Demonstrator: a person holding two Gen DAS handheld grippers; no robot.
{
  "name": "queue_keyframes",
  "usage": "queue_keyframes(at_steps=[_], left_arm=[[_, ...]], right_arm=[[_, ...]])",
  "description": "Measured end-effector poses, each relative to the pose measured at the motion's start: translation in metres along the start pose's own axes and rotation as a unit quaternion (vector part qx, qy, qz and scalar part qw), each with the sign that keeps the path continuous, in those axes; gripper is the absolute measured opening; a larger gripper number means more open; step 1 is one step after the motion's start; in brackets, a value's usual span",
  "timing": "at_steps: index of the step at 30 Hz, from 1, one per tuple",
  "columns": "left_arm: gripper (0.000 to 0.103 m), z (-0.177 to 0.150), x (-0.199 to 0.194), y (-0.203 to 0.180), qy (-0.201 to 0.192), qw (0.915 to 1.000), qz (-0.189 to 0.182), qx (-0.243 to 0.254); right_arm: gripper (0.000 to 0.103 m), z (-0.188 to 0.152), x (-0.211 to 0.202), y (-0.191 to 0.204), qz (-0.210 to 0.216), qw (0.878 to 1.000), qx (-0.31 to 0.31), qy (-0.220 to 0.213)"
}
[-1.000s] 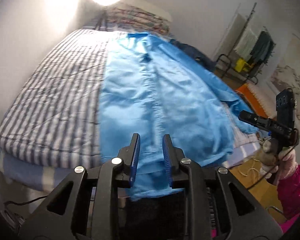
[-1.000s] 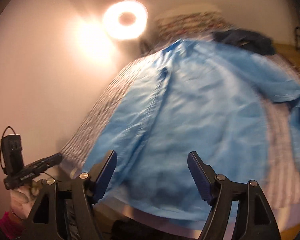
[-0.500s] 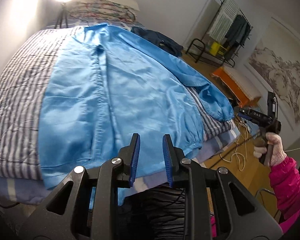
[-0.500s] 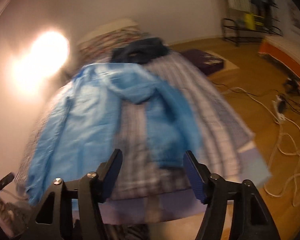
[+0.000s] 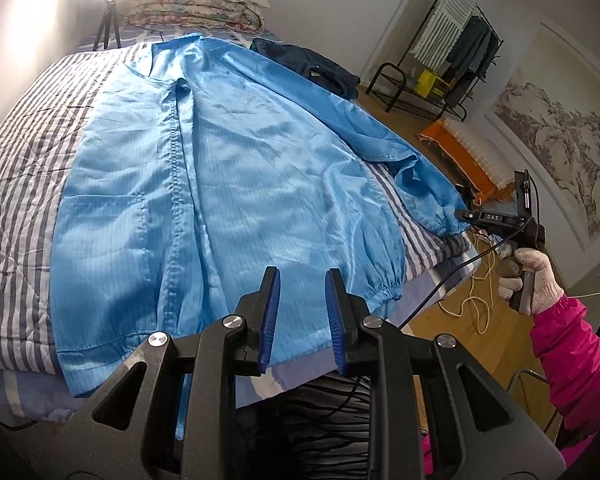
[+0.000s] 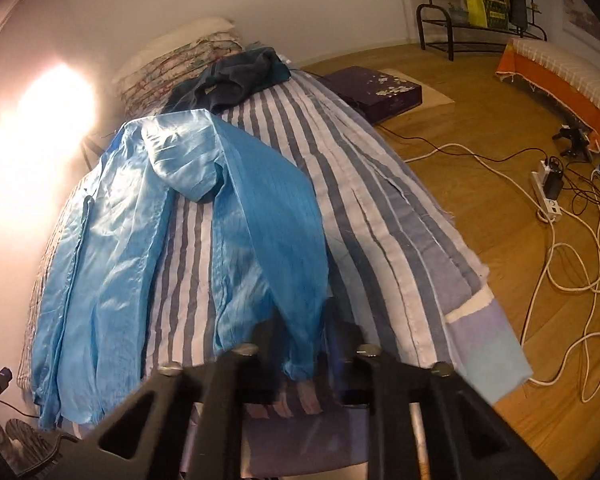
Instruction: Fold large clothes
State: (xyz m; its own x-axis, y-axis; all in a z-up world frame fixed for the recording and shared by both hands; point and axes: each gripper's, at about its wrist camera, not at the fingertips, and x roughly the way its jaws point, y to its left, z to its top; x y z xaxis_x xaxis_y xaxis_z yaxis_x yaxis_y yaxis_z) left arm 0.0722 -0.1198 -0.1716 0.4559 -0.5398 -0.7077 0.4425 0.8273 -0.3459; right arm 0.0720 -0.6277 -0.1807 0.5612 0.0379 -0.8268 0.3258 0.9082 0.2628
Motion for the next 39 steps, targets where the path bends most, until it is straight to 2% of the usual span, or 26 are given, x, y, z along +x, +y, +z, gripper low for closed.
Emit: queue_keyframes(at_steps=[6, 11, 16, 19, 23, 27, 30, 31, 34, 39], left_arm=[[0.022, -0.001, 0.001, 0.007, -0.001, 1.0, -0.001, -0.01], [0.022, 0.0, 0.003, 0.01, -0.002, 0.9999, -0.003, -0.015], [0.022, 0.003, 0.005, 0.022, -0.004, 0.9991, -0.003, -0.042], [0.022, 0.003, 0.006, 0.034, -0.007, 0.9971, -0.009, -0.075], [0.022, 0.004, 0.006, 0.049, -0.01, 0.9941, -0.017, -0.107], [0.023, 0.004, 0.008, 0.059, -0.009, 0.9911, -0.028, -0.13], [0.045, 0.004, 0.012, 0.066, -0.011, 0.9872, -0.04, -0.154], [0.048, 0.003, 0.013, 0.067, -0.009, 0.986, -0.044, -0.16], [0.048, 0.003, 0.023, 0.068, 0.004, 0.985, -0.051, -0.165], [0.049, 0.0, 0.047, 0.069, 0.031, 0.9809, -0.065, -0.181]], right_arm=[[0.001, 0.005, -0.01, 0.011, 0.002, 1.0, -0.006, -0.012], [0.001, 0.012, -0.034, 0.031, 0.026, 0.999, -0.02, -0.038], [0.001, 0.015, -0.067, 0.083, 0.068, 0.991, -0.087, -0.07], [0.001, 0.007, -0.077, 0.118, 0.101, 0.984, -0.127, -0.072], [0.001, -0.013, -0.079, 0.163, 0.163, 0.972, -0.164, -0.054], [0.001, -0.046, -0.069, 0.215, 0.217, 0.949, -0.228, -0.014], [0.001, -0.077, -0.052, 0.249, 0.245, 0.929, -0.277, 0.025], [0.001, -0.086, -0.045, 0.256, 0.248, 0.924, -0.29, 0.036], [0.002, -0.112, -0.019, 0.274, 0.252, 0.91, -0.32, 0.08], [0.005, -0.123, -0.016, 0.271, 0.289, 0.893, -0.333, 0.094]])
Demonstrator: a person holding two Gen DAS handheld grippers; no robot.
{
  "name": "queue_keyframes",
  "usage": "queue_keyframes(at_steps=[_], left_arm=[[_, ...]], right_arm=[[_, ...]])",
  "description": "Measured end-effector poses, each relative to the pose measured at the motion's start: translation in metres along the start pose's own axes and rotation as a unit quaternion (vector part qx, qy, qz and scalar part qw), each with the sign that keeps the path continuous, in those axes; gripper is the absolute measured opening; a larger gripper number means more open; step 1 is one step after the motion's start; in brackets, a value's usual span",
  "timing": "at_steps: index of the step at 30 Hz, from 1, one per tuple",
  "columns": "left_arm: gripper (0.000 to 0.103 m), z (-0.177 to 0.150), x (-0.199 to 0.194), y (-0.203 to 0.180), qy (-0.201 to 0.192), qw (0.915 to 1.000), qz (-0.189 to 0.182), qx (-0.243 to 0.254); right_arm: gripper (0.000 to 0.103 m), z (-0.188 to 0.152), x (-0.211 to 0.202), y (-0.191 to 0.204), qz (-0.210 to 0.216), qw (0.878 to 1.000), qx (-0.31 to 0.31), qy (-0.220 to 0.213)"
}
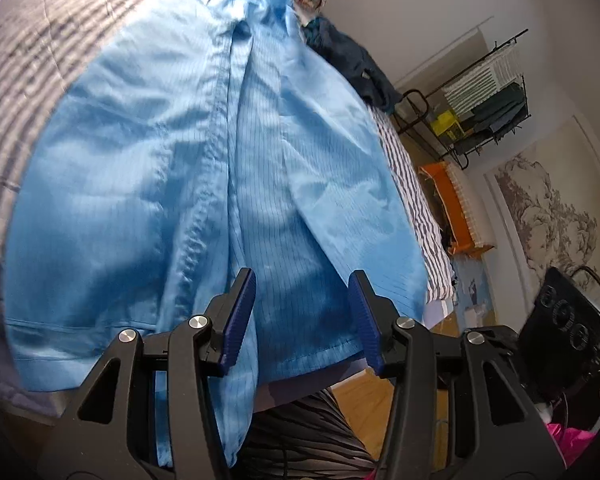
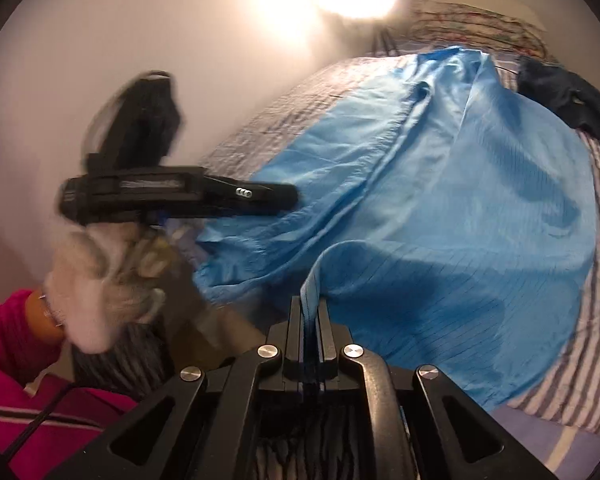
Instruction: Fold large clothes
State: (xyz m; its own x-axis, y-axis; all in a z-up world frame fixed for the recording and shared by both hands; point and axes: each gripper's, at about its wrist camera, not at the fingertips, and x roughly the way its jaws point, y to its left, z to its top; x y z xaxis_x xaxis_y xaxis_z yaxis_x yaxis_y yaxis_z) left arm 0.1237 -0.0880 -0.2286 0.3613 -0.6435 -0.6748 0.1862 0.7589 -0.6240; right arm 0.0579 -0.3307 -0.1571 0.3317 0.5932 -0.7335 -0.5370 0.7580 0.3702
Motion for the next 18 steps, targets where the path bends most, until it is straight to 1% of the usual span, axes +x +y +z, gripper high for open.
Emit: queue_keyframes(at_steps=[1, 2, 3, 4, 7, 10, 11, 13, 18], left_arm=[[0.049, 0.0, 0.007, 0.001, 0.006, 1.0, 0.003, -0.002], [0.049, 0.001, 0.014, 0.001, 0.011, 0.9999, 0.007, -0.005], [0.049, 0.0, 0.019, 0.002, 0.016, 0.9998, 0.007, -0.007], [0.049, 0.0, 0.024, 0.002, 0.02, 0.9997, 0.006, -0.008], [0.049, -0.005, 0.031, 0.0, 0.03, 0.9995, -0.001, -0.01], [0.049, -0.012, 0.035, -0.007, 0.038, 0.9993, -0.004, 0.003], [0.049, -0.015, 0.036, -0.01, 0.042, 0.9991, -0.004, 0.008], [0.049, -0.02, 0.039, -0.016, 0.052, 0.9985, -0.003, 0.019], [0.049, -0.034, 0.047, -0.033, 0.069, 0.9964, 0.003, 0.049]], right_arm=[[0.006, -0.001, -0.002, 0.001, 0.007, 1.0, -0.006, 0.0], [0.009, 0.0, -0.003, 0.0, 0.006, 1.0, -0.009, 0.001], [0.028, -0.001, -0.005, -0.002, -0.002, 1.0, -0.006, 0.001], [0.032, -0.002, -0.009, -0.006, -0.008, 1.0, 0.004, -0.005], [0.032, -0.001, -0.027, -0.022, -0.002, 0.999, 0.038, -0.028], [0.032, -0.008, -0.054, -0.05, -0.001, 0.993, 0.095, -0.068], [0.032, -0.013, -0.063, -0.063, -0.017, 0.99, 0.117, -0.081], [0.034, -0.026, -0.072, -0.083, -0.054, 0.984, 0.147, -0.084], [0.035, -0.057, -0.072, -0.128, -0.087, 0.964, 0.235, -0.082]])
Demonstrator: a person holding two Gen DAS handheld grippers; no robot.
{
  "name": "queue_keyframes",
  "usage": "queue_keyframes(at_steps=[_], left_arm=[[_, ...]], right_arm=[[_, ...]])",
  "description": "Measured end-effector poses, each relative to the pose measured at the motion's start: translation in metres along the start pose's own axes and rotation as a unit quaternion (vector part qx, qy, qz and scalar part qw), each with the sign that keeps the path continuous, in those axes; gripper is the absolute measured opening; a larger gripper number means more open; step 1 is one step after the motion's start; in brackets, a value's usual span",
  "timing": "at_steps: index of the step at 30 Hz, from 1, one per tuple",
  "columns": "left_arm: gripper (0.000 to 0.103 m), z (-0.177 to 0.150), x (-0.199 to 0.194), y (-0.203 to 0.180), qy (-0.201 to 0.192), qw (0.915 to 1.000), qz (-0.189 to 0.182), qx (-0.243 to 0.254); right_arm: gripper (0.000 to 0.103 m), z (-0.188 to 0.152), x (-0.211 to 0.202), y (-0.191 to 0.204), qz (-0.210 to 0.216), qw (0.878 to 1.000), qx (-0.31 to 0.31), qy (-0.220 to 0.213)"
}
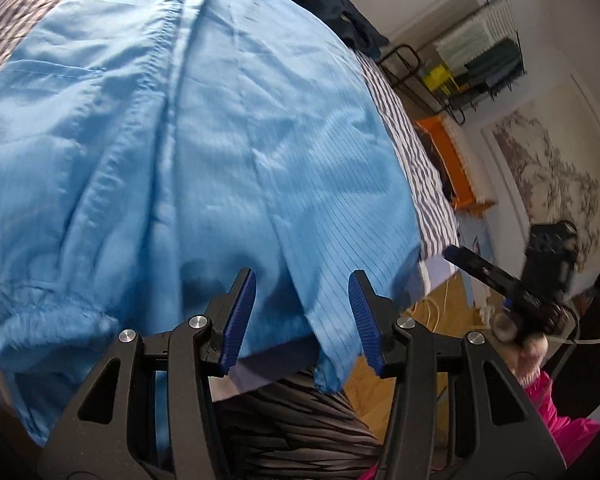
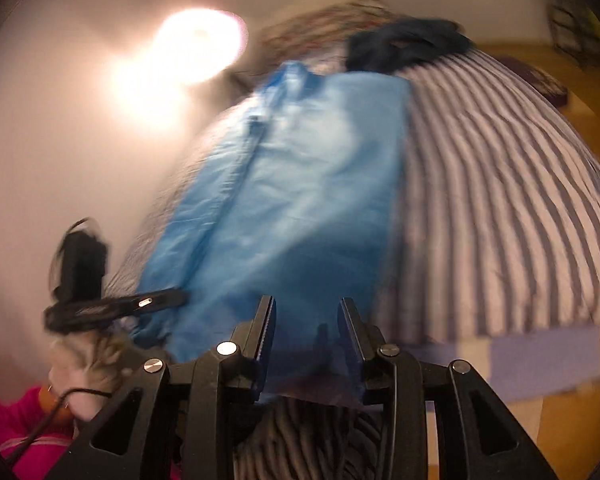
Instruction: Fold large clothes
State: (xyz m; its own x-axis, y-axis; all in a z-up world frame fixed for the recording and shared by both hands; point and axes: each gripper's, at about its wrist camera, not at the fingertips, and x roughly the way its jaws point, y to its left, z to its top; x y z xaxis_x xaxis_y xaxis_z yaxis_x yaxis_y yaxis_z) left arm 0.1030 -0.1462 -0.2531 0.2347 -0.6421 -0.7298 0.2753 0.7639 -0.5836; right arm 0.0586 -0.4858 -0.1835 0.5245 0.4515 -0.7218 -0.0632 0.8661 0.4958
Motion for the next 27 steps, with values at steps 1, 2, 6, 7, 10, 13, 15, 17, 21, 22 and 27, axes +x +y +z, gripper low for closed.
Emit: queue_keyframes(at_steps=[1, 2, 6, 7, 10, 13, 15, 17, 21, 22, 27], left_arm=[[0.049, -0.002, 0.002, -0.005, 0.005, 0.9999, 0.005, 0.008], [0.049, -0.003, 0.003, -0.008, 0.007, 0.9998, 0.009, 0.014], [0.049, -0.007, 0.005, -0.012, 0.015, 0.9992, 0.023, 0.028], [0.049, -0.008, 0.007, -0.011, 0.018, 0.9993, 0.021, 0.027], [0.04, -0.007, 0.009, -0.008, 0.02, 0.999, 0.026, 0.031], [0.007, -0.005, 0.011, -0.006, 0.024, 0.9986, 0.032, 0.033], [0.006, -0.004, 0.009, -0.003, 0.016, 0.9985, 0.04, 0.033], [0.006, -0.002, 0.009, -0.002, 0.013, 0.9985, 0.041, 0.034], [0.006, -0.001, 0.006, -0.001, 0.006, 0.998, 0.049, 0.039], [0.006, -0.001, 0.006, -0.001, 0.006, 0.998, 0.049, 0.04], [0.03, 0.004, 0.008, 0.005, 0.006, 0.998, 0.061, 0.019]], right_arm=[[0.037, -0.001, 0.001, -0.005, 0.001, 1.0, 0.009, 0.001], [0.04, -0.003, 0.006, -0.012, 0.003, 1.0, 0.021, 0.005], [0.04, -0.006, 0.026, -0.025, 0.009, 0.999, 0.044, 0.017], [0.04, -0.006, 0.028, -0.027, 0.014, 0.999, 0.048, 0.017], [0.047, -0.003, 0.042, -0.03, 0.046, 0.997, 0.063, 0.017], [0.047, -0.002, 0.053, -0.027, 0.061, 0.995, 0.067, 0.028], [0.021, 0.0, 0.061, -0.02, 0.073, 0.995, 0.064, 0.039], [0.012, 0.001, 0.058, -0.015, 0.072, 0.995, 0.055, 0.036], [0.0, 0.006, 0.037, -0.014, 0.08, 0.995, 0.054, 0.01], [0.0, 0.007, 0.033, -0.015, 0.078, 0.995, 0.054, 0.006], [0.006, 0.012, 0.018, -0.02, 0.022, 0.999, 0.026, 0.012]])
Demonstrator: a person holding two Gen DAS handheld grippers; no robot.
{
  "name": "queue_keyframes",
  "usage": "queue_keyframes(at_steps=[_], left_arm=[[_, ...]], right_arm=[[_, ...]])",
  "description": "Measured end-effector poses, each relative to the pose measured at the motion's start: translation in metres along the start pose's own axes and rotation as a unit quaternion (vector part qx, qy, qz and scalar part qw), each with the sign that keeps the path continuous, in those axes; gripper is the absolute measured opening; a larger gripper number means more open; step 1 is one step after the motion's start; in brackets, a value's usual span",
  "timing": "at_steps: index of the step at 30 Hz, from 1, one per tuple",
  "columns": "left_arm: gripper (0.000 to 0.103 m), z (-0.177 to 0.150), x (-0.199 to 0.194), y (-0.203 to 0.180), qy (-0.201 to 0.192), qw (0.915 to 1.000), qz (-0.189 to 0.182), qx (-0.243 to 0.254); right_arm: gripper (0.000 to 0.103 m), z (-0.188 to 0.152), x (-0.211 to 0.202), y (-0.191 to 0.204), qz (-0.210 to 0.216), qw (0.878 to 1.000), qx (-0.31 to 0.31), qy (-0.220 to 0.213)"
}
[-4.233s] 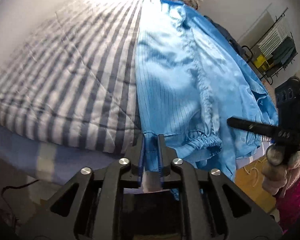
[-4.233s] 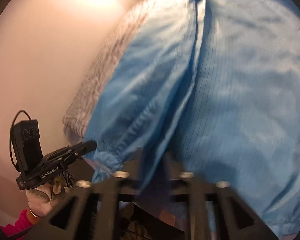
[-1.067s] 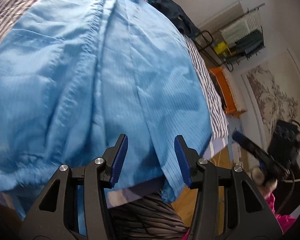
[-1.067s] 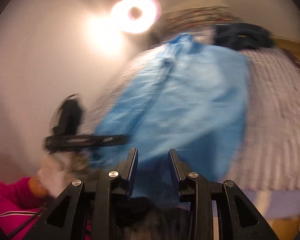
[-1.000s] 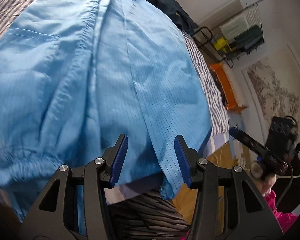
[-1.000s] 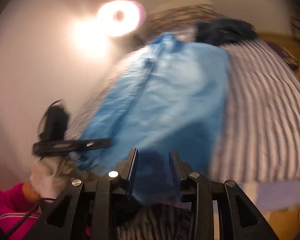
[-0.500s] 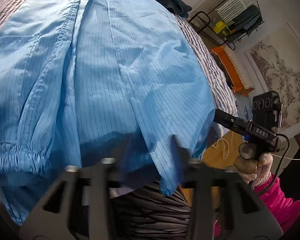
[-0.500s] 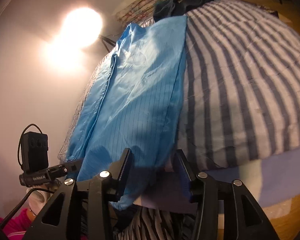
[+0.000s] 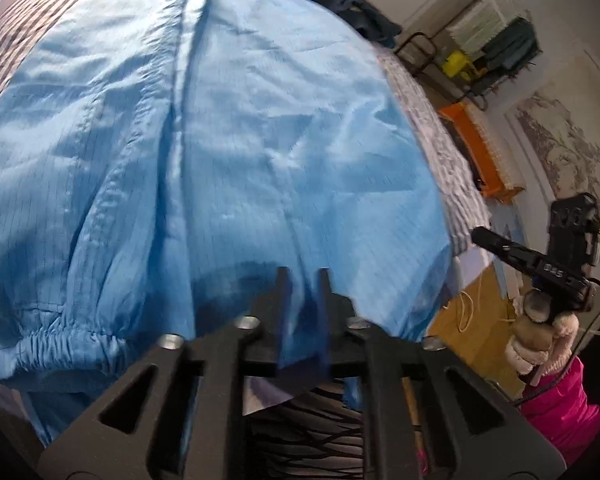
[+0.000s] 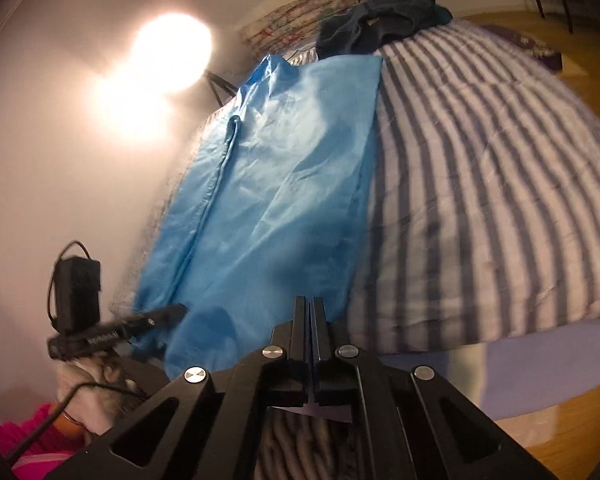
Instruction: Fold large clothes
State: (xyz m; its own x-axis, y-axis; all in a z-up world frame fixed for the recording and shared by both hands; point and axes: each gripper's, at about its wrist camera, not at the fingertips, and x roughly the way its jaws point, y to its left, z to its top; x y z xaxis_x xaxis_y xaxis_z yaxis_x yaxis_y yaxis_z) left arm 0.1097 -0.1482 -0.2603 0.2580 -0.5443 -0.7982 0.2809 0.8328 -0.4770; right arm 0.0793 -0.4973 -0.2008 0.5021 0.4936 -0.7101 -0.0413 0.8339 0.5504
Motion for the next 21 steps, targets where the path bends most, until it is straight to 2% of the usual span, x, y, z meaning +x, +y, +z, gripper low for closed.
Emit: queue_keyframes(at_steps=[1, 2, 3, 8, 11, 12, 13, 14, 15, 18, 21], left_arm=[[0.045, 0.001, 0.0, 0.004, -0.002, 0.9999, -0.007, -0.01], [0.047, 0.004, 0.001, 0.006, -0.005, 0.9998, -0.008, -0.017], [0.047, 0.006, 0.001, 0.008, -0.006, 0.9997, -0.007, -0.023], [0.047, 0.024, 0.01, 0.008, -0.01, 0.9996, 0.001, -0.027], [0.046, 0.036, 0.024, 0.01, -0.003, 0.999, 0.001, -0.045], [0.036, 0.039, 0.027, 0.009, -0.003, 0.999, 0.002, -0.046], [0.014, 0.044, 0.033, 0.007, -0.001, 0.9992, 0.01, -0.039], [0.004, 0.047, 0.038, 0.006, 0.002, 0.9993, 0.013, -0.035], [0.001, 0.05, 0.044, 0.003, 0.009, 0.9995, 0.016, -0.027], [0.0, 0.055, 0.047, -0.005, 0.0, 0.9997, 0.023, -0.01], [0.0, 0.066, 0.03, -0.008, -0.044, 0.9981, 0.043, -0.003]], right_arm=[[0.011, 0.003, -0.002, -0.002, -0.006, 1.0, 0.003, 0.0], [0.028, 0.003, -0.003, -0.005, -0.003, 1.0, 0.007, 0.0], [0.039, 0.007, -0.004, -0.007, 0.005, 1.0, 0.015, -0.003], [0.04, 0.013, 0.01, -0.012, 0.028, 0.999, 0.026, 0.011], [0.032, 0.009, 0.029, -0.011, 0.033, 0.998, 0.027, 0.039], [0.027, 0.007, 0.031, -0.011, 0.038, 0.998, 0.027, 0.042], [0.024, 0.005, 0.035, -0.01, 0.041, 0.998, 0.029, 0.046], [0.016, 0.004, 0.035, -0.01, 0.044, 0.997, 0.029, 0.048], [0.01, 0.003, 0.036, -0.007, 0.048, 0.997, 0.027, 0.051], [0.001, 0.004, 0.034, 0.002, 0.045, 0.997, 0.009, 0.055], [0.0, 0.013, 0.024, 0.011, 0.035, 0.998, -0.002, 0.044]])
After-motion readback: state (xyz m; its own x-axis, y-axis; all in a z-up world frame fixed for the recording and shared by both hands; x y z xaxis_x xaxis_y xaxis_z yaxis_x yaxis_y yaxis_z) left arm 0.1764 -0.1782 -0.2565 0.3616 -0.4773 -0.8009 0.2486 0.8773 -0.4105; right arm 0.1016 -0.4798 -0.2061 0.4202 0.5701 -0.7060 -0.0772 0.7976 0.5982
